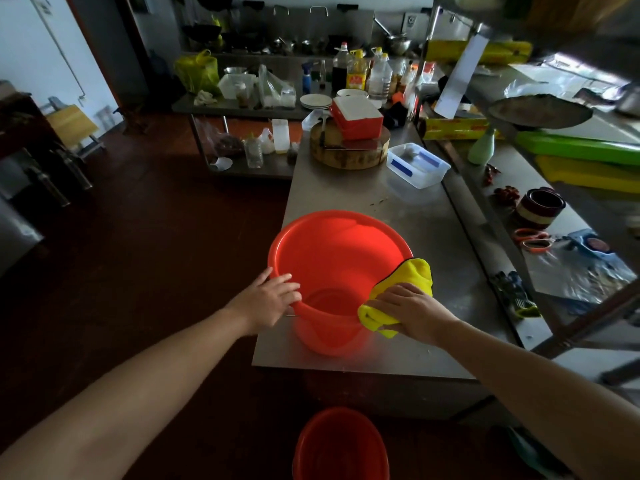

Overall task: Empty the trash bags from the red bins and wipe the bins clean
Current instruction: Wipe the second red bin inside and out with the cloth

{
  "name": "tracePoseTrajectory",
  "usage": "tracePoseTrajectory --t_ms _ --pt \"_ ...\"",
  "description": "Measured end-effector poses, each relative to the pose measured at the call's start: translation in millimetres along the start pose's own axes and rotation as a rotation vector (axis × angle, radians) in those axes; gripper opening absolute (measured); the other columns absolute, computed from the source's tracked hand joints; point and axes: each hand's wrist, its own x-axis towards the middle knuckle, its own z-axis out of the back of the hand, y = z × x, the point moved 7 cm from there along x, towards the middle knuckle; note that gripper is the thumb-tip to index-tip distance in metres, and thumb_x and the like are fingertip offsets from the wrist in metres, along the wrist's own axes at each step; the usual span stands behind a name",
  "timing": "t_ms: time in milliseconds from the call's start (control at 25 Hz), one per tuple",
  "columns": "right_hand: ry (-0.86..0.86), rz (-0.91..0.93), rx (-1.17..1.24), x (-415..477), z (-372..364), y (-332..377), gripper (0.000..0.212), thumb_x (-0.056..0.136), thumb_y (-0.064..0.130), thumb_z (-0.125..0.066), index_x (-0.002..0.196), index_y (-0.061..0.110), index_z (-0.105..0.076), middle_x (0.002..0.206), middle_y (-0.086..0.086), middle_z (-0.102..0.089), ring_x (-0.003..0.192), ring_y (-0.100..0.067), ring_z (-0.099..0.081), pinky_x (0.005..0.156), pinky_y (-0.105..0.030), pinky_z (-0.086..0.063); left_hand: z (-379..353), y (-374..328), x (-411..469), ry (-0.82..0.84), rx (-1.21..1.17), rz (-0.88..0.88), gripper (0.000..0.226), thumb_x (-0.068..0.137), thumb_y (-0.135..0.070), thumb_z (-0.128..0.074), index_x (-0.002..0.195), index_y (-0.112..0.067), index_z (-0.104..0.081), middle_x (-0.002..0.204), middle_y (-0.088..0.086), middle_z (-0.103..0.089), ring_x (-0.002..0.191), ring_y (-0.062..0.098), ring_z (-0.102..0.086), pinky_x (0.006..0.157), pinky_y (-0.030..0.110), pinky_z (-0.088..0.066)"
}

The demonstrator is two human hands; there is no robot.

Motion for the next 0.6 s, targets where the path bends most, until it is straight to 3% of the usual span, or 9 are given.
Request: tracePoseTrajectory --t_ms 120,280,480,600 --pt "-0.036 -0.037 -0.039 9.3 -0.4 17.7 0.060 0.094 0.063 -0.041 0.130 0.023 -0.067 0.110 0.005 -0.072 0.097 -0.022 -0.068 0.090 -0.035 -0.055 -1.9 -39.3 8.8 0.041 0.048 -0.079 0.060 0.104 -0.055 -0.030 0.151 -0.019 -0.040 0.158 -0.002 -0.038 0.152 0.014 -0.019 0.125 0.049 0.002" --pt "-0.053 -0.097 -0.019 23.5 -7.2 48.6 0.061 0.093 0.067 -0.039 0.129 0.025 -0.067 0.102 0.008 -0.071 0.091 -0.019 -0.068 0.084 -0.033 -0.054 -4.6 -83.2 15.6 0.007 -0.082 -0.018 0.051 0.107 -0.043 -0.034 0.152 -0.019 -0.039 0.152 -0.005 -0.047 0.148 0.012 -0.028 0.125 0.042 0.004" --pt "-0.030 0.022 -0.028 -2.0 2.0 30.6 0.058 0.092 0.064 -0.050 0.130 0.024 -0.067 0.109 0.008 -0.071 0.096 -0.019 -0.068 0.087 -0.034 -0.056 -5.5 -51.9 -5.7 -0.052 -0.161 -0.102 0.035 0.104 -0.023 -0.050 0.138 -0.022 -0.055 0.140 -0.008 -0.058 0.148 0.015 -0.032 0.126 0.044 0.001" --pt "-0.028 0.035 -0.020 -11.8 9.0 6.3 0.058 0.093 0.061 -0.049 0.129 0.020 -0.068 0.110 0.004 -0.071 0.101 -0.023 -0.068 0.094 -0.038 -0.055 -0.5 -10.6 -8.5 -0.057 -0.066 -0.045 0.035 0.105 -0.029 -0.046 0.140 -0.031 -0.051 0.149 -0.012 -0.049 0.151 0.017 -0.023 0.124 0.046 0.001"
